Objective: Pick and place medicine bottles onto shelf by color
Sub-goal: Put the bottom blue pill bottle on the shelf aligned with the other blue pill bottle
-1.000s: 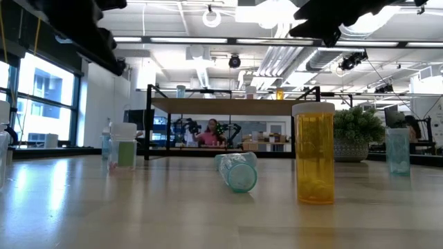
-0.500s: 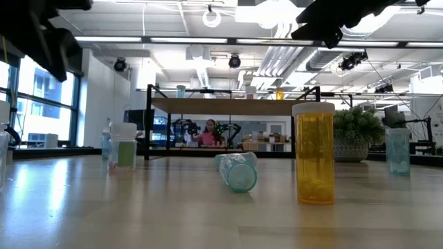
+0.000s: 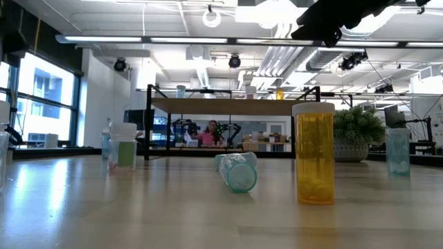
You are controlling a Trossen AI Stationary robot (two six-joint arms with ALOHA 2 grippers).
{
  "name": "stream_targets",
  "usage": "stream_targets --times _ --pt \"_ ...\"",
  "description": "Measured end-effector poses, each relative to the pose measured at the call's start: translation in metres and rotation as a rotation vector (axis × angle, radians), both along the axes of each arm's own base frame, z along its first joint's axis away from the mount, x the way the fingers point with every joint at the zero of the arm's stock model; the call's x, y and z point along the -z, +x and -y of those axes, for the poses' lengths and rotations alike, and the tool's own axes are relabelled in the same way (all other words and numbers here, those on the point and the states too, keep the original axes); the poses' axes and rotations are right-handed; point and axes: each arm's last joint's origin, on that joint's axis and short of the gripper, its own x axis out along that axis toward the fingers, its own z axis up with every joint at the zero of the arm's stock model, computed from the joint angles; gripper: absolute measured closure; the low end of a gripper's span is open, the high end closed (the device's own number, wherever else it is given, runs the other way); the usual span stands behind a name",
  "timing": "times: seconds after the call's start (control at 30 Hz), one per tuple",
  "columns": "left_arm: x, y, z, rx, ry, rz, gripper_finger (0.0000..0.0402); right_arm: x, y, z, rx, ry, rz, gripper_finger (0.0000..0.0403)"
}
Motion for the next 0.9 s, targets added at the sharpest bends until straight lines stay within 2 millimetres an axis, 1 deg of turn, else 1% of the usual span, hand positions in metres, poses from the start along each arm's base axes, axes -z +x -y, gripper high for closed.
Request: stream_targets --times 0.13,0.27,0.43,0.7,0.8,0.9 --pt "-0.001 -0.003 0.005 -0.058 -0.041 0.029 0.0216 0.0 0.0 0.0 0.0 0.0 0.0 0.0199" --pt "-0.006 -0.002 0.011 -0.04 -0.04 0.096 0.0216 0.0 0.0 0.0 0.003 0.009 -0.003 0.0199" --pt "-0.032 0.003 0.018 0.027 -0.014 0.2 0.0216 0.003 0.001 0.0 0.015 0.035 -0.022 0.0199" --pt "-0.084 0.009 0.024 0.181 0.034 0.332 0.0216 0.007 0.005 -0.001 0.011 0.02 -0.043 0.0199" --pt "-0.096 0.009 0.024 0.245 0.079 0.367 0.0216 0.007 0.005 -0.001 0.01 0.019 -0.034 0.0199" --pt "-0.104 0.009 0.024 0.279 0.115 0.383 0.0216 0.007 0.005 -0.001 0.01 0.018 -0.034 0.0199"
